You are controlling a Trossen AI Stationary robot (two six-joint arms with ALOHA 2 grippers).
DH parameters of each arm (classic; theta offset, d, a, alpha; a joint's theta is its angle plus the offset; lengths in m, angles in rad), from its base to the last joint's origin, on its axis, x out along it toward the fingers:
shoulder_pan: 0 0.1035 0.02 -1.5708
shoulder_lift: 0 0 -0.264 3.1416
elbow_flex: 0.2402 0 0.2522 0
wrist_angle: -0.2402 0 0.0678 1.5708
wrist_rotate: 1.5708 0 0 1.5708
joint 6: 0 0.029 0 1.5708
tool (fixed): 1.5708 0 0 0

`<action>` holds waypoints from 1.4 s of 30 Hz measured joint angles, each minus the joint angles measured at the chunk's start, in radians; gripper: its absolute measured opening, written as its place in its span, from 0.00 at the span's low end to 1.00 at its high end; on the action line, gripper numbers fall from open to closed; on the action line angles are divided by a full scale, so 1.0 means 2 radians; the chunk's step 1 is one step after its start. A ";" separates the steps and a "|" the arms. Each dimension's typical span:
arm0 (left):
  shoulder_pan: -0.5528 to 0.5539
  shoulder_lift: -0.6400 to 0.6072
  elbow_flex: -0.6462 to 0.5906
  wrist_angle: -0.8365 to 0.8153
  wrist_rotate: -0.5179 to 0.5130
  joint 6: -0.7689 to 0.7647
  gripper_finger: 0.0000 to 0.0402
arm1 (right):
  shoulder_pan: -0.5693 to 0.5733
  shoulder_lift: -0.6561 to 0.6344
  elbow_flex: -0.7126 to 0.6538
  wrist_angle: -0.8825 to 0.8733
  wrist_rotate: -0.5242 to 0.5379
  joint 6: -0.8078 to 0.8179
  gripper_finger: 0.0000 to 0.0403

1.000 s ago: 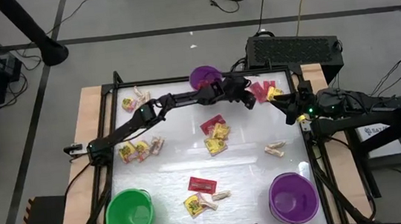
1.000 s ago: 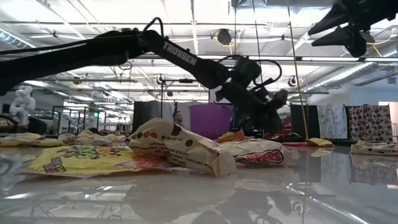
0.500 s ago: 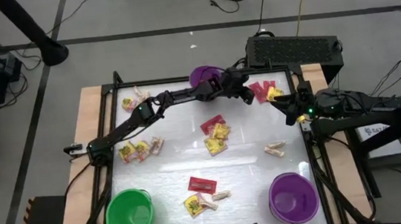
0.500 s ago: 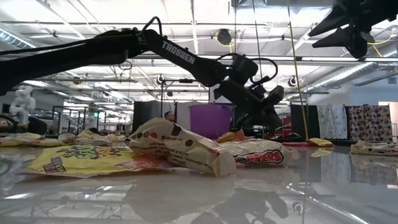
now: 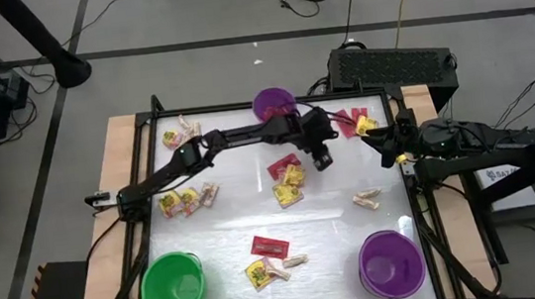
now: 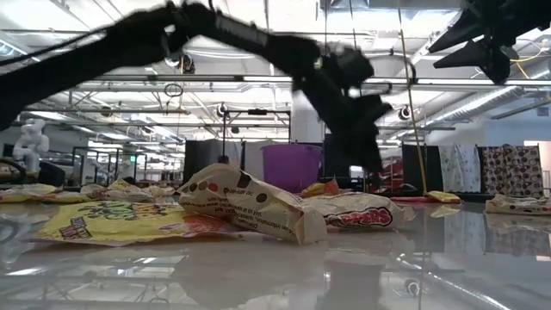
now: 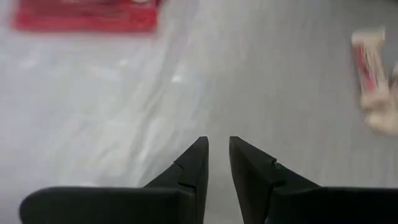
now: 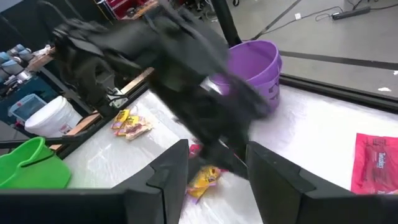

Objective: Sort candy by brand, put in halloween buckets
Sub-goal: Put the red candy into the green bucket

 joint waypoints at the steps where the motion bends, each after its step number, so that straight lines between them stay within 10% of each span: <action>1: -0.004 -0.010 0.001 -0.028 -0.021 0.016 0.18 | 0.000 0.000 0.000 -0.001 0.000 -0.001 0.38; 11: -0.026 -0.080 -0.001 -0.283 -0.048 0.036 0.18 | 0.000 0.000 0.000 -0.011 -0.013 -0.004 0.38; 20: -0.037 -0.079 -0.002 -0.207 -0.071 0.057 0.18 | -0.041 0.038 0.000 -0.050 0.042 0.075 0.34; 32: -0.024 -0.113 -0.001 -0.224 -0.044 0.045 0.18 | -0.229 0.251 0.029 -0.011 -0.077 -0.045 0.01; 42: -0.020 -0.161 0.000 -0.243 -0.048 0.017 0.18 | -0.378 0.435 0.078 0.016 -0.229 -0.164 0.24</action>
